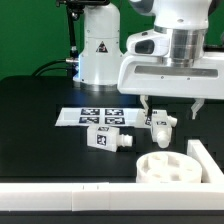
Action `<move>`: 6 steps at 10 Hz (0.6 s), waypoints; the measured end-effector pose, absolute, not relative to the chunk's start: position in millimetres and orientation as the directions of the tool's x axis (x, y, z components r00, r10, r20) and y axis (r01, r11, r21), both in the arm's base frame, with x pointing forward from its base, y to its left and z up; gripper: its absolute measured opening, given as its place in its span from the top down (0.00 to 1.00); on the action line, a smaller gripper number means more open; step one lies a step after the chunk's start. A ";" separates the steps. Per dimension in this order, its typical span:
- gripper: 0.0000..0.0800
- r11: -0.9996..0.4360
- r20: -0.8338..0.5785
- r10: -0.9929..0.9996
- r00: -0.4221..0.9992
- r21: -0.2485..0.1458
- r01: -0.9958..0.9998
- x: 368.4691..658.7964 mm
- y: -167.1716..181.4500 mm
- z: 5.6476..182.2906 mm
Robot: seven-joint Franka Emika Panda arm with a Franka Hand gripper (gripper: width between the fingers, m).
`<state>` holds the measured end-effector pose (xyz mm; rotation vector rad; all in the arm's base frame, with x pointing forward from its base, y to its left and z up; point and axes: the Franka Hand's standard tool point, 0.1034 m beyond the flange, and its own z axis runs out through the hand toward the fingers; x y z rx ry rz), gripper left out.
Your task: Assemble stool
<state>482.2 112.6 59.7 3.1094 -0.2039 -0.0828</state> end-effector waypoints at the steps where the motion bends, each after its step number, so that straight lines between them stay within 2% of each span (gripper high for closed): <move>1: 0.19 -0.979 -0.008 -0.203 0.979 0.003 -0.203 474.5 115.1 54.8; 4: 0.19 -0.980 -0.020 -0.197 0.980 -0.004 -0.197 470.5 115.1 51.6; 6: 0.19 -0.988 -0.026 -0.157 0.987 -0.012 -0.157 453.9 112.7 32.4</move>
Offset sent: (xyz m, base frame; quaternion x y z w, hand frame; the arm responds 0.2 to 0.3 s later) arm 0.0000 0.0000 0.0000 0.0000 0.0000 0.0000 1.0000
